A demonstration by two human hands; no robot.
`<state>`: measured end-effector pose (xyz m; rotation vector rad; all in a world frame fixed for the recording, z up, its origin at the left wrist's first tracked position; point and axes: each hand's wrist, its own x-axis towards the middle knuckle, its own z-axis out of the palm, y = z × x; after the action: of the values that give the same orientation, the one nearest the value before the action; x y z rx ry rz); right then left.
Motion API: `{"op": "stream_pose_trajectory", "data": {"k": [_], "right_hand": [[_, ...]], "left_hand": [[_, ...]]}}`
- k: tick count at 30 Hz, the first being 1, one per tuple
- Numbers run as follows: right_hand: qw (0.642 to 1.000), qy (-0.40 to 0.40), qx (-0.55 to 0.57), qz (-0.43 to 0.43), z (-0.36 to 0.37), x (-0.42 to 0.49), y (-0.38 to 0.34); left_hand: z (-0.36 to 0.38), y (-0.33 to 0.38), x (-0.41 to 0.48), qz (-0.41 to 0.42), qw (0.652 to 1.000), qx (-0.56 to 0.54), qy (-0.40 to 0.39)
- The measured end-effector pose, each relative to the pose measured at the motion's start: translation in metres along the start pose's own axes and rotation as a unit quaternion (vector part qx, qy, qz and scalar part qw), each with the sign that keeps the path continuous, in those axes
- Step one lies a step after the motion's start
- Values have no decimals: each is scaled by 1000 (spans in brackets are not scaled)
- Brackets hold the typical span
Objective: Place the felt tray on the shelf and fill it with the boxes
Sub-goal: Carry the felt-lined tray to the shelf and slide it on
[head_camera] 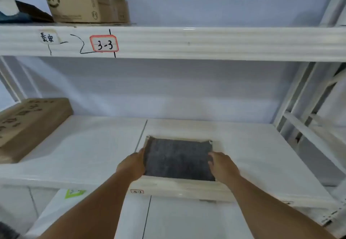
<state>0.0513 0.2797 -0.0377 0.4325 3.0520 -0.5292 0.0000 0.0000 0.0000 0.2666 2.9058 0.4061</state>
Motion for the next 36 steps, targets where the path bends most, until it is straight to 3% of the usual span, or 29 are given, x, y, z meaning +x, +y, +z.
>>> {"op": "stream_pose_trajectory", "data": {"k": [5,9,21,28,36], "right_hand": [[995,12,58,76,14,26,22],[977,11,154,145,24,36,31],[974,-13,129,187,33,37,25],[962,-2,128,239,33,35,18],[914,55,265,301,22,17,21]], "left_hand": [[28,-16,26,-133,986,-96,7],[39,-20,39,-178,966,-184,29],[53,-31,60,-134,970,-199,27],[54,-35,71,-167,911,-373,-53],[54,-27,71,-115,876,-460,-93]]}}
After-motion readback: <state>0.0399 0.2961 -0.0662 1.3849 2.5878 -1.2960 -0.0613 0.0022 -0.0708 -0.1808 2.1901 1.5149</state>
